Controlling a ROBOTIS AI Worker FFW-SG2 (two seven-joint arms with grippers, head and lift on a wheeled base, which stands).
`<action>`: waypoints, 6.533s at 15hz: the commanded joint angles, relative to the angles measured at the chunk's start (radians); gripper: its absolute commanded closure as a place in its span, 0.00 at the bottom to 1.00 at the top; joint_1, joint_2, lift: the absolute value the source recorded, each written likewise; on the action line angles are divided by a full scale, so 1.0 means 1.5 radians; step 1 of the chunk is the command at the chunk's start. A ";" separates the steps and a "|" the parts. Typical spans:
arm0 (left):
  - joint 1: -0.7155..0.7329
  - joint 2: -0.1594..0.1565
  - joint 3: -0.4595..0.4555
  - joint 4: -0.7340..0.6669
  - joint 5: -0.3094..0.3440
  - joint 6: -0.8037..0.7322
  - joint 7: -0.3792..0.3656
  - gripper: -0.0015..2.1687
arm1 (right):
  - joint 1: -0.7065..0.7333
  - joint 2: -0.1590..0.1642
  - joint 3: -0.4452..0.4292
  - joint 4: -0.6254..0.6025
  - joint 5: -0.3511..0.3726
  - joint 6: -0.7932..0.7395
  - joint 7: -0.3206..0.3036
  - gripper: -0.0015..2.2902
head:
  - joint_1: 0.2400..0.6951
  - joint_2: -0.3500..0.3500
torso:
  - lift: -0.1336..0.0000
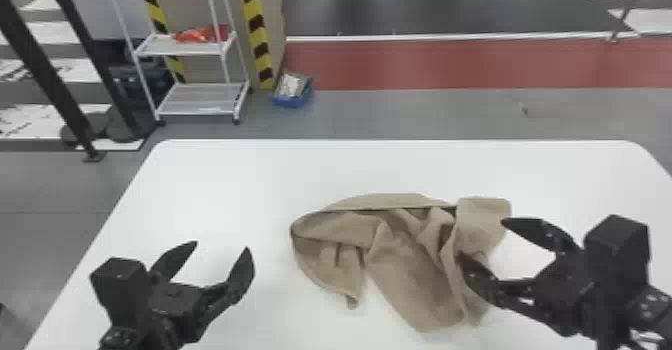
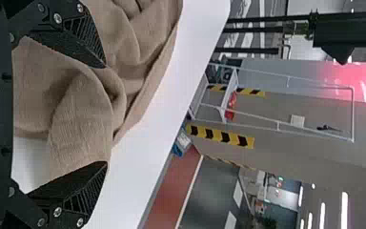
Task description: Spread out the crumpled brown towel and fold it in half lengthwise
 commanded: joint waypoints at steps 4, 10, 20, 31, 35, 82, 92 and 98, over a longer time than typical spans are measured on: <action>-0.001 -0.005 0.000 0.002 -0.001 0.002 0.000 0.04 | 0.006 0.004 0.049 -0.027 0.045 0.188 -0.002 0.10 | 1.00 0.70 | 0.07; -0.001 -0.005 0.000 0.003 0.001 0.000 0.000 0.04 | -0.028 0.005 0.085 -0.002 0.073 0.241 -0.003 0.52 | 1.00 0.71 | 0.07; 0.000 -0.005 0.001 0.001 0.001 0.000 0.000 0.04 | -0.065 0.025 -0.047 -0.020 -0.020 0.214 -0.017 0.76 | 1.00 0.69 | 0.07; -0.001 -0.005 -0.006 -0.010 -0.002 0.004 -0.001 0.04 | -0.237 -0.054 -0.322 0.188 -0.144 0.312 0.008 0.55 | 1.00 0.27 | 0.07; -0.002 -0.005 -0.007 -0.012 -0.002 0.014 -0.001 0.04 | -0.225 -0.049 -0.359 0.185 -0.106 0.355 0.002 0.00 | 1.00 0.18 | 0.07; -0.050 -0.005 -0.253 -0.092 -0.178 0.358 0.015 0.88 | -0.224 -0.026 -0.536 0.152 -0.127 0.494 -0.010 0.03 | 1.00 0.00 | 0.07; -0.229 -0.005 0.087 -0.221 -0.139 0.882 -0.240 0.79 | -0.217 -0.032 -0.497 0.133 -0.103 0.423 0.042 0.03 | 1.00 0.00 | 0.07; -0.239 -0.005 0.093 -0.190 -0.151 0.882 -0.142 0.02 | -0.168 -0.044 -0.360 0.108 0.061 0.167 0.111 0.03 | 1.00 0.09 | 0.07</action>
